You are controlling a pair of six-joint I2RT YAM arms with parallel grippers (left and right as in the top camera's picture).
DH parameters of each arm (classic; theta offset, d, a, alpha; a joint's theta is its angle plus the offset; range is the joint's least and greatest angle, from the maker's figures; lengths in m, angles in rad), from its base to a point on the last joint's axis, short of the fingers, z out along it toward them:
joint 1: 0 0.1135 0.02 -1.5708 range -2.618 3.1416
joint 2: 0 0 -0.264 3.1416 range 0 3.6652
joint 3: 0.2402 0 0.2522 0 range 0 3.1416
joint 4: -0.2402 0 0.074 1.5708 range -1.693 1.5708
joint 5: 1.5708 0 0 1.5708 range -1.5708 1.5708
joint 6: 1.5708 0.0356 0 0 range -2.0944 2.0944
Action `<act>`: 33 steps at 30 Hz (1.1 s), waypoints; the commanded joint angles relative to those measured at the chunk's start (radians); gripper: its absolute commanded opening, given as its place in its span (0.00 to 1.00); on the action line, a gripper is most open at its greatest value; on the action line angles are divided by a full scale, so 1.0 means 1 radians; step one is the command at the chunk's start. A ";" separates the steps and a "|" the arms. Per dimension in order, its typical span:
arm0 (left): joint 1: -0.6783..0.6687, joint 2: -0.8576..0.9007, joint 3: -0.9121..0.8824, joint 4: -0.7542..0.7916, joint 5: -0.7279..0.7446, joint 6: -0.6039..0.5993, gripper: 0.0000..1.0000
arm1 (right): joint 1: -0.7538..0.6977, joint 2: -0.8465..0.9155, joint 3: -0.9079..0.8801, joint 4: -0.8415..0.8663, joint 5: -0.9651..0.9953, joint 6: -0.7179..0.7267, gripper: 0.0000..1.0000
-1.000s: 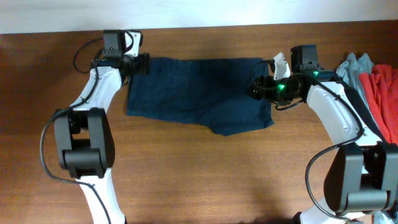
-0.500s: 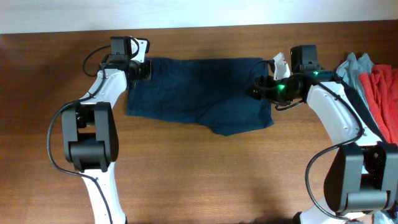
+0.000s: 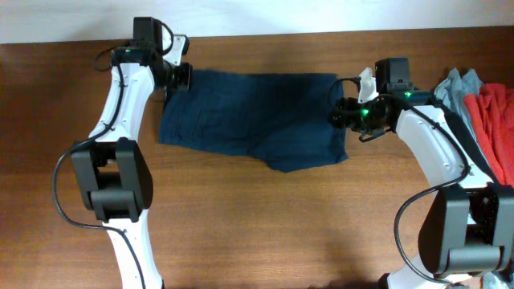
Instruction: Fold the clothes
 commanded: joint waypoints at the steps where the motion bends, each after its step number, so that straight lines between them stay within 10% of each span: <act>1: 0.006 -0.015 0.015 -0.126 -0.016 0.016 0.05 | -0.029 0.000 0.008 0.052 0.108 0.056 0.70; 33: 0.006 -0.015 0.015 -0.320 -0.016 0.016 0.05 | -0.027 0.457 0.008 0.890 -0.065 0.142 0.72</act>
